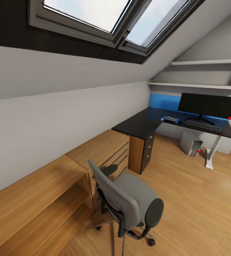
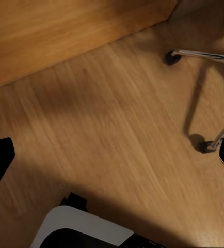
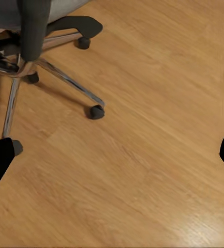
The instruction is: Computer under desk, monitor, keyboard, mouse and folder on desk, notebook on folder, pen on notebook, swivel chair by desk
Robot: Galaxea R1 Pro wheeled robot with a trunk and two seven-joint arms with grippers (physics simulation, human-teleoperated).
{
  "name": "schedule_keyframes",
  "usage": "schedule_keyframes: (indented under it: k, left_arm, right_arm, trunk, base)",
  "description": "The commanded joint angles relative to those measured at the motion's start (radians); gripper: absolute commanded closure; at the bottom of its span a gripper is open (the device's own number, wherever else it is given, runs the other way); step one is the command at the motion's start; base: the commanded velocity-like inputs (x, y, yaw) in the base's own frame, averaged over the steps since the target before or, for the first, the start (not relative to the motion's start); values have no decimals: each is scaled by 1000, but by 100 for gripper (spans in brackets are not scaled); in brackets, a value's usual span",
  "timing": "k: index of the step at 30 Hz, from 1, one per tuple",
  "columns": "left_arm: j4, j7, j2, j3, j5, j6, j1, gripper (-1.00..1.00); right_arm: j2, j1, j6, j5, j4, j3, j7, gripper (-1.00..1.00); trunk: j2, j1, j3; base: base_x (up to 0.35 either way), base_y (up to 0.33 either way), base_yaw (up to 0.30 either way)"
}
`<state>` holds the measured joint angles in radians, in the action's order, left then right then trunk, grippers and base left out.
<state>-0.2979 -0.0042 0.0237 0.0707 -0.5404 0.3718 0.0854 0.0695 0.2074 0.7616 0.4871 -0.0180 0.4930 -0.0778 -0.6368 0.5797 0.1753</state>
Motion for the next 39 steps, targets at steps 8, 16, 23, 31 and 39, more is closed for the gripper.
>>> schedule_keyframes:
  k: [8,16,23,31,39]
  left_arm:
    - [0,0,1,7,-10,4,0,-100]
    - [0,0,1,7,-10,4,0,-100]
    - [0,0,1,7,-10,4,0,-100]
    - [0,0,1,7,-10,4,0,-100]
    - [0,0,1,7,-10,4,0,-100]
  right_arm:
    - [0,1,2,-1,-2,9,-8,-100]
    - [0,1,2,-1,-2,9,-8,-100]
    - [-1,1,3,-1,-2,9,-8,-100]
    - [0,1,3,-1,-2,9,-8,-100]
    - [-2,1,4,-2,-2,10,-8,-100]
  trunk:
    - [-1,1,-2]
    - [-1,1,-3]
    - [-1,1,-3]
    - [-1,1,-3]
    - [-1,1,-3]
  base:
    - [176,-20,-215]
    - [62,-3,-138]
    - [11,0,-45]
    - [2,0,-50]
    - [0,0,-10]
